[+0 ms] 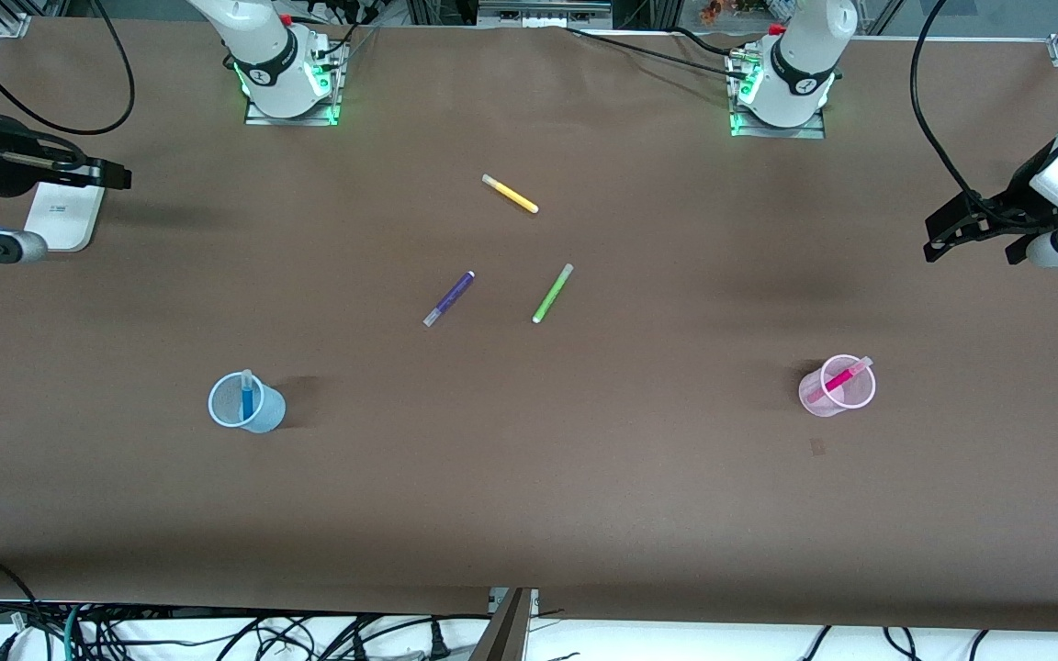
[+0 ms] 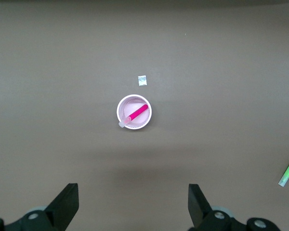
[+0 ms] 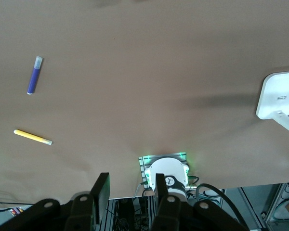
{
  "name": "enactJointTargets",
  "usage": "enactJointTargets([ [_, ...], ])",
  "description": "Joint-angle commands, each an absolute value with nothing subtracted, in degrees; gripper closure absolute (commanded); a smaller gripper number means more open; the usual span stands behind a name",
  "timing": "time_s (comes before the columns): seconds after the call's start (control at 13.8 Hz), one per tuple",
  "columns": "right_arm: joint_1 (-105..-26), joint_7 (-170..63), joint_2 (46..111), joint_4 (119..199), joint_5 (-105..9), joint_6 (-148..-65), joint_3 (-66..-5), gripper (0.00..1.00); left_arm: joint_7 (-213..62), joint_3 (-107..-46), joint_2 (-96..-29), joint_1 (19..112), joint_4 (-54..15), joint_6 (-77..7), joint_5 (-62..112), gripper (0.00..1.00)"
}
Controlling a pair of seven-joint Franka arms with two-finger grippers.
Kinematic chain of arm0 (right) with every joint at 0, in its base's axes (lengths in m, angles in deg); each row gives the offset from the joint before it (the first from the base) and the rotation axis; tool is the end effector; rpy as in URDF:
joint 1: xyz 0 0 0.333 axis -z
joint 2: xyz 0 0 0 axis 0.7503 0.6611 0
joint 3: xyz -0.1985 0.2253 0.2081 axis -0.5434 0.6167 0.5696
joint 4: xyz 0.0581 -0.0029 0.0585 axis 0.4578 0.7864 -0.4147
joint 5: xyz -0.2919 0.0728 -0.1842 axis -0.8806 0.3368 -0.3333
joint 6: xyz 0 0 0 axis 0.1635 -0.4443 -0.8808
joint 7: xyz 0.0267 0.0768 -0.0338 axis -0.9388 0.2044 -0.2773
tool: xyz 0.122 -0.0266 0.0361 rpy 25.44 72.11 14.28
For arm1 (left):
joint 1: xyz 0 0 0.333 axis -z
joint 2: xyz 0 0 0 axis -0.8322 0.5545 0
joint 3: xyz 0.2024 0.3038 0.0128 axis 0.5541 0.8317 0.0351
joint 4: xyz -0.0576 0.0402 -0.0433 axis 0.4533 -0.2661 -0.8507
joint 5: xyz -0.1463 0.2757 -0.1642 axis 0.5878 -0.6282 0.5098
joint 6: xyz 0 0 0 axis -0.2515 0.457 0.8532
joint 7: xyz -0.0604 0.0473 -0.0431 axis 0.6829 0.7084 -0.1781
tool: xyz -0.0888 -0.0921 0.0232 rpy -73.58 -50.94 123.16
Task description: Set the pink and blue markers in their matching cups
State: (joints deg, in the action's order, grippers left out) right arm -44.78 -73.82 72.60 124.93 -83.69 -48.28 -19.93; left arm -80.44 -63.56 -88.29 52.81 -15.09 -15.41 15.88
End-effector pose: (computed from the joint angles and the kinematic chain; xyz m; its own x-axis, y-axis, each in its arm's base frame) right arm 0.5379 0.0442 0.6339 0.8976 -0.1366 -0.4192 -0.1325 -0.9904 0.0390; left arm 0.5238 -0.0155 0.6291 0.9984 -0.0029 0.0559 -0.0029 -1.0000 -0.0004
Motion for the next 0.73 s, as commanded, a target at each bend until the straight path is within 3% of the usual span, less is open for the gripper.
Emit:
enactJointTargets([
  [0.0, -44.2, -72.4, 71.0, 126.9, -84.9, -48.5, -19.5, 0.48, -80.2, -63.6, -89.2, 52.8, -15.8, -15.3, 15.9, 0.0],
  [0.15, -44.3, -72.4, 70.9, 127.0, -85.5, -48.2, -19.5, 0.32, -80.2, -63.6, -89.2, 52.7, -15.7, -15.3, 15.9, 0.0],
  [0.29, -44.3, -72.4, 70.9, 127.0, -85.6, -48.2, -19.5, 0.01, -80.2, -63.6, -89.2, 52.7, -15.8, -15.3, 15.9, 0.0],
  [0.65, -46.3, -70.0, 64.0, 136.3, -86.0, -52.2, -20.3, 0.01, -80.2, -63.5, -89.1, 52.7, -15.8, -15.3, 15.9, 0.0],
])
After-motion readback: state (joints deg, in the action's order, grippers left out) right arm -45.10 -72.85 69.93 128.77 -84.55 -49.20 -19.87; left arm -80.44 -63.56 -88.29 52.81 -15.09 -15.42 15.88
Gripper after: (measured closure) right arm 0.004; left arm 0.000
